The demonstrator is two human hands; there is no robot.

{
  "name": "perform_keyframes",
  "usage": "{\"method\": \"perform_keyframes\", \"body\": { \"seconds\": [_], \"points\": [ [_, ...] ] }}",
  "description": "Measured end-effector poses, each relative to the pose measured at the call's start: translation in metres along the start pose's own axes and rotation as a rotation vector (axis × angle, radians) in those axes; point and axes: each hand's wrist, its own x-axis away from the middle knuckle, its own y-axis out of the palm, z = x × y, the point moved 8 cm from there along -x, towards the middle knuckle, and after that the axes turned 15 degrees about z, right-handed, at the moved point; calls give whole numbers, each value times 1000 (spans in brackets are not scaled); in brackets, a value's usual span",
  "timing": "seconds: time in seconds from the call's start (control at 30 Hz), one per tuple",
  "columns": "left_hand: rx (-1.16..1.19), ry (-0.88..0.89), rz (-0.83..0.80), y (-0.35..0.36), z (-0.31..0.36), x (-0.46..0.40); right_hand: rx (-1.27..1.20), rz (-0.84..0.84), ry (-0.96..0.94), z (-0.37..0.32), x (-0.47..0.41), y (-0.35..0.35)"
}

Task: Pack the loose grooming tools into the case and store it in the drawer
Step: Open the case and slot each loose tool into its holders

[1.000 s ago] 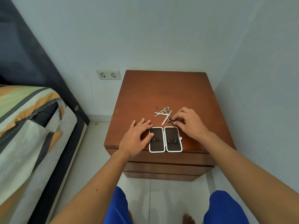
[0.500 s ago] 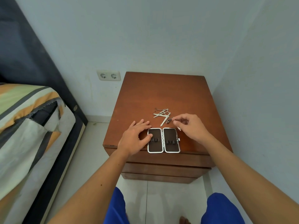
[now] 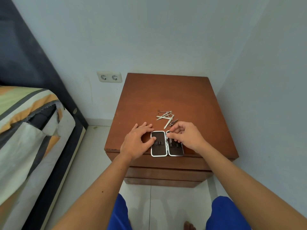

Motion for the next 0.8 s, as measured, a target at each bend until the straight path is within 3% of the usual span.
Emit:
{"method": "perform_keyframes", "body": {
  "seconds": [0.17, 0.47, 0.8],
  "points": [
    [4, 18, 11, -2, 4, -1, 157, -11, -85, -5, 2, -1],
    [-6, 11, 16, -3, 4, -1, 531, -204, -482, -16, 22, 6],
    [-10, 62, 7, -5, 13, 3, 440, -198, -438, -6, 29, -2]
  ]
}}
